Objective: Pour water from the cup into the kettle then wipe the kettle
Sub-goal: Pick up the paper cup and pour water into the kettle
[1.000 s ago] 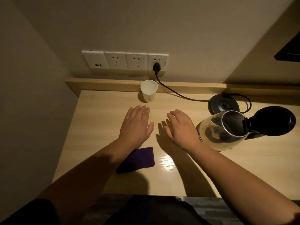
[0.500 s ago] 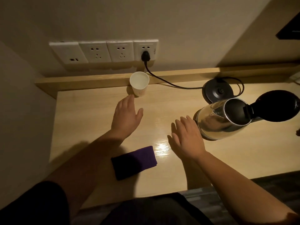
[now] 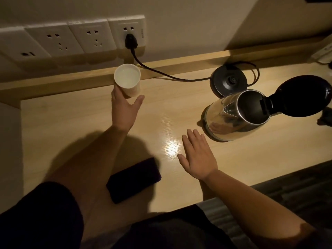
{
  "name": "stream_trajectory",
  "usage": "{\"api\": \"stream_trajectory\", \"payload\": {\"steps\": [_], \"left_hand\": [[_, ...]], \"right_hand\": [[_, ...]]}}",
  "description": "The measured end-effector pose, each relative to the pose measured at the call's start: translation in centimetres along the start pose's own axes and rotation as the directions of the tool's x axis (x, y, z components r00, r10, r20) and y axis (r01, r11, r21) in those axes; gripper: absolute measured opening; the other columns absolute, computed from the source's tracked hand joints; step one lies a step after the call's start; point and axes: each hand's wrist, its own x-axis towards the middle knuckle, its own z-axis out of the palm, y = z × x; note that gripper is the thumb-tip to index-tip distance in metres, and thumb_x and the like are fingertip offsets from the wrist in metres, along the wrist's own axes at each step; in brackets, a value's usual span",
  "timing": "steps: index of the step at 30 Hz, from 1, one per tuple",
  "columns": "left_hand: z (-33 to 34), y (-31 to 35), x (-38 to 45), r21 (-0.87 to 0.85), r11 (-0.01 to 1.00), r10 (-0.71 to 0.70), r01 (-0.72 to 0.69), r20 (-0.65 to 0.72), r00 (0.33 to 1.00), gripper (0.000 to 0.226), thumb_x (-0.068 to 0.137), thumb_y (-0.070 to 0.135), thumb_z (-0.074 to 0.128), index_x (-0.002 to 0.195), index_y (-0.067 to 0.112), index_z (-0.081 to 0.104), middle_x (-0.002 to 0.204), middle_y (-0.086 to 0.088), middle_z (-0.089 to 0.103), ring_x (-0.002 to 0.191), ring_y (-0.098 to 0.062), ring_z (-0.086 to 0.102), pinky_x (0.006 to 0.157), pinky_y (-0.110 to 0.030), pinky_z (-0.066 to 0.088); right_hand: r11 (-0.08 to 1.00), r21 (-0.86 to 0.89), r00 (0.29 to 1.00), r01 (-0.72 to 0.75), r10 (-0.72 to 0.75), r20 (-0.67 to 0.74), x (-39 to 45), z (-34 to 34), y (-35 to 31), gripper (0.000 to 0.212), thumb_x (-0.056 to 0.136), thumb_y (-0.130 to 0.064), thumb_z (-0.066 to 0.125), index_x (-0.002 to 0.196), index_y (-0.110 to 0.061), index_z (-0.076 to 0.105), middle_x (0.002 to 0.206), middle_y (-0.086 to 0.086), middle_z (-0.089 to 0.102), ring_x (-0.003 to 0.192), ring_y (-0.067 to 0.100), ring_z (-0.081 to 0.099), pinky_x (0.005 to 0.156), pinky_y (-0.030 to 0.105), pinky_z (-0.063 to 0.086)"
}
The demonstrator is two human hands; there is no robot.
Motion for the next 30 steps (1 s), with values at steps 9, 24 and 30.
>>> {"api": "stream_trajectory", "payload": {"steps": [9,24,30], "left_hand": [[1.2,0.7,2.5,-0.232,0.968,-0.110,0.093,-0.062,0.992,0.099,0.062,0.045,0.084,0.142,0.035,0.027,0.139,0.008,0.041,0.128,-0.017,0.041,0.099,-0.040,0.048],[1.6,2.5,-0.3,-0.139,0.990,-0.021,0.019,-0.013,1.000,0.083,0.073,0.040,0.079,0.139,0.029,0.031,0.130,0.009,0.045,0.118,-0.008,0.045,0.087,-0.007,0.034],[2.5,6.1,-3.1,-0.075,0.993,0.098,-0.090,0.113,0.989,0.081,0.073,0.040,0.080,0.137,0.035,0.030,0.123,0.017,0.042,0.108,0.002,0.041,0.075,0.000,0.030]], "right_hand": [[0.999,0.036,0.998,0.014,-0.012,-0.068,-0.1,0.6,0.2,0.066,0.096,-0.044,0.047,0.146,-0.002,0.041,0.155,0.023,0.032,0.146,0.040,0.022,0.120,0.053,0.014],[0.999,0.031,0.995,0.024,-0.021,-0.093,-0.1,0.8,0.3,0.064,0.095,-0.043,0.049,0.144,-0.003,0.044,0.155,0.021,0.035,0.146,0.039,0.023,0.120,0.052,0.015],[0.999,0.023,0.997,0.024,-0.022,-0.080,-0.1,0.6,0.5,0.066,0.096,-0.046,0.045,0.146,-0.004,0.042,0.157,0.020,0.032,0.146,0.038,0.023,0.120,0.052,0.015]]}}
